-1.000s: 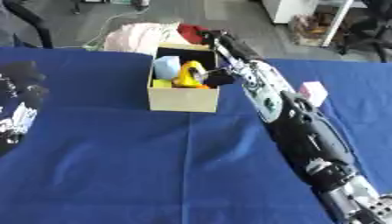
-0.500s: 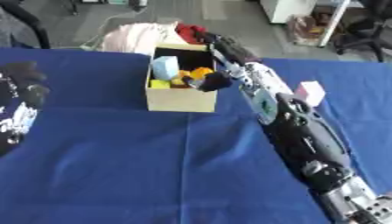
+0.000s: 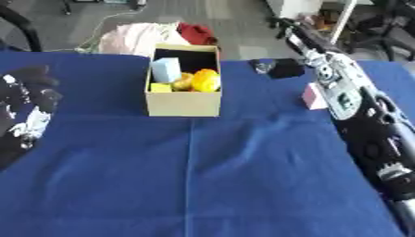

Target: Pick up objects on the table and place them in the box.

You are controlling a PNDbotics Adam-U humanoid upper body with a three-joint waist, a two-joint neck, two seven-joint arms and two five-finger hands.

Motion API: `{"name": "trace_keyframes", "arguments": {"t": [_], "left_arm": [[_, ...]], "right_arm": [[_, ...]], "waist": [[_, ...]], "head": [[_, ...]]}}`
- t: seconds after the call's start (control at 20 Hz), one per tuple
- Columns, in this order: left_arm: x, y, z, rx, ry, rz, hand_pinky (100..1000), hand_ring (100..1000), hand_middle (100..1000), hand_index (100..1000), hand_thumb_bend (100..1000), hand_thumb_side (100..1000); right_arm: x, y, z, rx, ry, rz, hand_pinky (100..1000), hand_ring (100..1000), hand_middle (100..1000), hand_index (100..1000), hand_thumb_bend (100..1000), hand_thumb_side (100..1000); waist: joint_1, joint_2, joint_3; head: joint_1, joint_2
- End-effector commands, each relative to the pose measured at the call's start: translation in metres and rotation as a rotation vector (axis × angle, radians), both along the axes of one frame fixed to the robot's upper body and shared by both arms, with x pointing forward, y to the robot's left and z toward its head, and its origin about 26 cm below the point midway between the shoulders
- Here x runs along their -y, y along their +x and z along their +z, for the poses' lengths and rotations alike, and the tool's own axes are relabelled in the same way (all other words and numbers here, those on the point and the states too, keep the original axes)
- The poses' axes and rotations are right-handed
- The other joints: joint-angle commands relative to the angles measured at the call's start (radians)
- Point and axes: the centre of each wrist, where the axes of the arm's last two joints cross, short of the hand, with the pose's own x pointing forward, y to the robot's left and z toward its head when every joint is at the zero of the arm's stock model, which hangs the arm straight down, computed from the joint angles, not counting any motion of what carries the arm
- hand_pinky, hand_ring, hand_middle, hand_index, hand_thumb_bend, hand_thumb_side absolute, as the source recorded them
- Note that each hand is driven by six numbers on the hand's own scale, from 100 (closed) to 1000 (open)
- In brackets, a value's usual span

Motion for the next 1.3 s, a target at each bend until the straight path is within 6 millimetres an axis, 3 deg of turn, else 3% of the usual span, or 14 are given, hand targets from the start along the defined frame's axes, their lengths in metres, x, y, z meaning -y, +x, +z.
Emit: {"name": "trace_keyframes", "arguments": {"t": [0.05, 0.35, 0.9, 1.2, 1.3], "left_arm": [[-0.005, -0.001, 0.006, 0.022, 0.014, 0.015, 826, 634, 655, 827, 289, 573], [-0.006, -0.001, 0.005, 0.019, 0.014, 0.019, 826, 635, 656, 828, 288, 575], [-0.005, -0.001, 0.005, 0.016, 0.012, 0.018, 827, 635, 657, 828, 284, 577], [-0.005, -0.001, 0.006, 0.021, 0.01, 0.017, 827, 636, 657, 828, 283, 577], [-0.005, -0.001, 0.006, 0.023, 0.009, 0.017, 827, 635, 657, 828, 282, 577]], "right_arm": [[0.034, -0.001, 0.008, -0.025, -0.017, -0.1, 815, 842, 908, 1000, 415, 444], [0.062, 0.002, -0.028, -0.164, 0.013, -0.276, 827, 869, 908, 1000, 414, 446], [0.067, 0.006, -0.06, -0.259, 0.047, -0.417, 815, 861, 887, 1000, 398, 432], [0.067, 0.006, -0.072, -0.209, 0.058, -0.502, 757, 798, 823, 973, 339, 343], [0.066, 0.006, -0.075, -0.173, 0.062, -0.524, 718, 739, 769, 924, 306, 286]], "waist": [[0.004, -0.037, -0.004], [0.006, -0.038, -0.005], [0.006, -0.034, 0.004], [0.008, -0.028, 0.014], [0.009, -0.026, 0.016]], "head": [[0.006, 0.004], [0.007, 0.003], [0.002, -0.004], [0.001, -0.01], [0.0, -0.013]]}}
